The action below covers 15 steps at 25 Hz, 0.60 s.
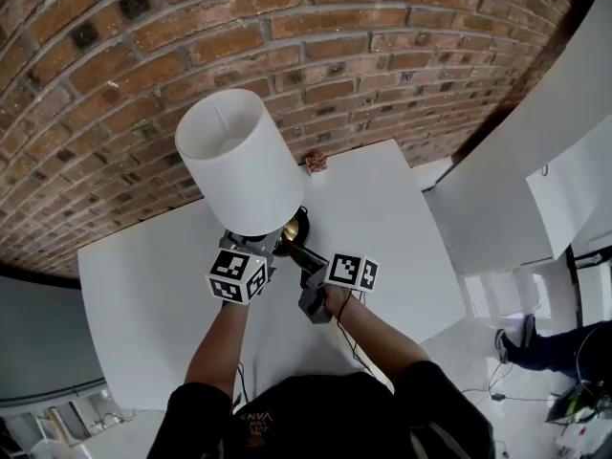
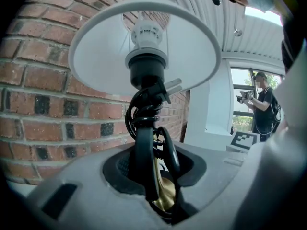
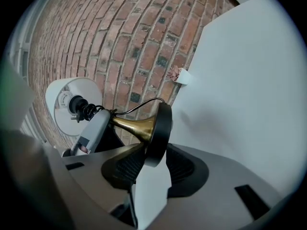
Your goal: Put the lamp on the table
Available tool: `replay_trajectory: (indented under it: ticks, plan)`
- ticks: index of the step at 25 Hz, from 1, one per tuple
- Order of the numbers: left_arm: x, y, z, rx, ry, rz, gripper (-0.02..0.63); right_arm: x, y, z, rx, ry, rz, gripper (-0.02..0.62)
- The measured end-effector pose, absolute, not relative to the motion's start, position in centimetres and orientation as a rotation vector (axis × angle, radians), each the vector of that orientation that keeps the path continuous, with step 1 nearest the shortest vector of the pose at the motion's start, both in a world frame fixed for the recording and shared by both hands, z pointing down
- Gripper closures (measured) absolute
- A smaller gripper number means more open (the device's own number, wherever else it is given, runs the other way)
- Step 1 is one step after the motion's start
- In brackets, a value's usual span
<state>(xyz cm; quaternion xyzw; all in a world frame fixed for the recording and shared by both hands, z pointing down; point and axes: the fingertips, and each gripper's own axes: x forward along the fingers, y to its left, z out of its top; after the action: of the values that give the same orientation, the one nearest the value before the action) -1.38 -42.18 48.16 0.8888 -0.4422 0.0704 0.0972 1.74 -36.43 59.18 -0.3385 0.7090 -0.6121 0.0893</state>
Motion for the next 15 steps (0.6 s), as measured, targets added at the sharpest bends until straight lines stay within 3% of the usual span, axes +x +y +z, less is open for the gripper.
replay_trajectory:
  ticks: [15]
  plan:
    - [0.6,-48.6,51.7,2.667,-1.350,0.275,0.485,2.9,-43.5,63.4,-1.029,2.136,-1.846,0.456]
